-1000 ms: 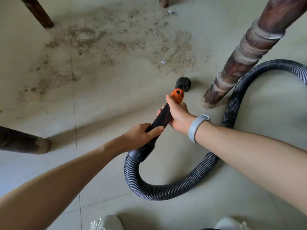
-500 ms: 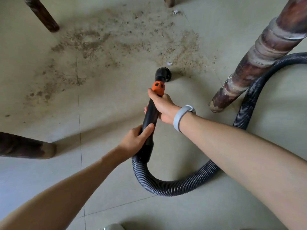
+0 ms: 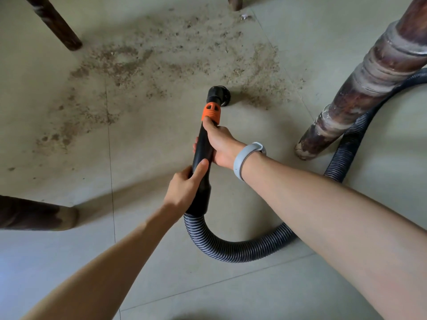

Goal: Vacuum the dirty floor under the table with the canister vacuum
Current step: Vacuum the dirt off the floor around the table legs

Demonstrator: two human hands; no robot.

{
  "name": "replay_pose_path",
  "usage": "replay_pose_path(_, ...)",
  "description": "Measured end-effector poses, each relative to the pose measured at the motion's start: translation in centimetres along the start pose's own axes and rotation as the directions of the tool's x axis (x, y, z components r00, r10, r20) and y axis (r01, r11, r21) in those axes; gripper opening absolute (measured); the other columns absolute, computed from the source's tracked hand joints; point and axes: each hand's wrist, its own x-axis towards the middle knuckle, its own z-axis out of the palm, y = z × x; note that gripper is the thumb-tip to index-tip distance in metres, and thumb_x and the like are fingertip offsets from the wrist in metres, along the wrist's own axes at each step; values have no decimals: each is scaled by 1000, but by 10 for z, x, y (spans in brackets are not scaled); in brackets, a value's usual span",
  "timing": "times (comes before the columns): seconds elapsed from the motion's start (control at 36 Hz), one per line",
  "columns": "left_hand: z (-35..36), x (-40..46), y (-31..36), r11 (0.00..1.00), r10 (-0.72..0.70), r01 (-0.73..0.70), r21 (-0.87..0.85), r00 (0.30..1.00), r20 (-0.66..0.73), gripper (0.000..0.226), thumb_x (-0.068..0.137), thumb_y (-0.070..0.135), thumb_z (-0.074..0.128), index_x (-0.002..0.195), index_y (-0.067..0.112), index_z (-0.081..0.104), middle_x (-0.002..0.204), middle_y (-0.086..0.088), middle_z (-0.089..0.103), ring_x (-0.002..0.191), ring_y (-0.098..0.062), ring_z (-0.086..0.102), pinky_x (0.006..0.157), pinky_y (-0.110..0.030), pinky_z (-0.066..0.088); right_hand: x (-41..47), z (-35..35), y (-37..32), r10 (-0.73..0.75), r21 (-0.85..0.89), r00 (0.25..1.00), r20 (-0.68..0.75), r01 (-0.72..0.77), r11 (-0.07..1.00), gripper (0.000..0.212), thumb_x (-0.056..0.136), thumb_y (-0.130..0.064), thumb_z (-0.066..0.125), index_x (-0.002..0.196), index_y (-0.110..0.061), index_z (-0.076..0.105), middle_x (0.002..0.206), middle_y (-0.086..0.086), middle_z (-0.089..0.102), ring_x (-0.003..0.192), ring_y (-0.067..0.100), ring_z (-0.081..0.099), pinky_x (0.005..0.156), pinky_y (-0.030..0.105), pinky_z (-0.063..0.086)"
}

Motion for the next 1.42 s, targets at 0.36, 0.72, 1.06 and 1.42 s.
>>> replay_pose_path(0.36,-3,2,-10,976,-41,36,-217,999,-18,43,95,39,52,91,-3,58,67,-17,62,54,-28,62,54,-34,55,4,16,-5,0,27,998,61,-2,1000,33,97,-39,52,89,-8,44,71,11,54,57,24,55,68,37,52)
replay_pose_path(0.72,-8,42,19,970,-43,61,-234,996,82,55,90,52,55,87,-2,63,73,-20,65,60,-31,64,69,-44,57,9,18,-32,-58,12,998,-20,58,998,36,96,-35,55,82,-6,41,71,11,51,57,25,53,73,40,50)
replay_pose_path(1.06,-2,27,17,956,-55,106,-274,981,187,53,93,50,48,87,-2,60,70,-18,62,58,-29,62,58,-35,57,6,7,-24,-16,-2,1000,7,16,1000,35,95,-37,56,84,-6,45,73,10,53,59,25,56,74,39,53)
replay_pose_path(1.42,-2,3,33,977,-81,132,-170,957,279,54,93,53,48,87,0,58,65,-17,62,54,-29,62,56,-33,55,-22,-9,-23,8,45,999,-51,-6,999,33,96,-35,56,94,-4,48,75,9,55,60,23,58,76,39,54)
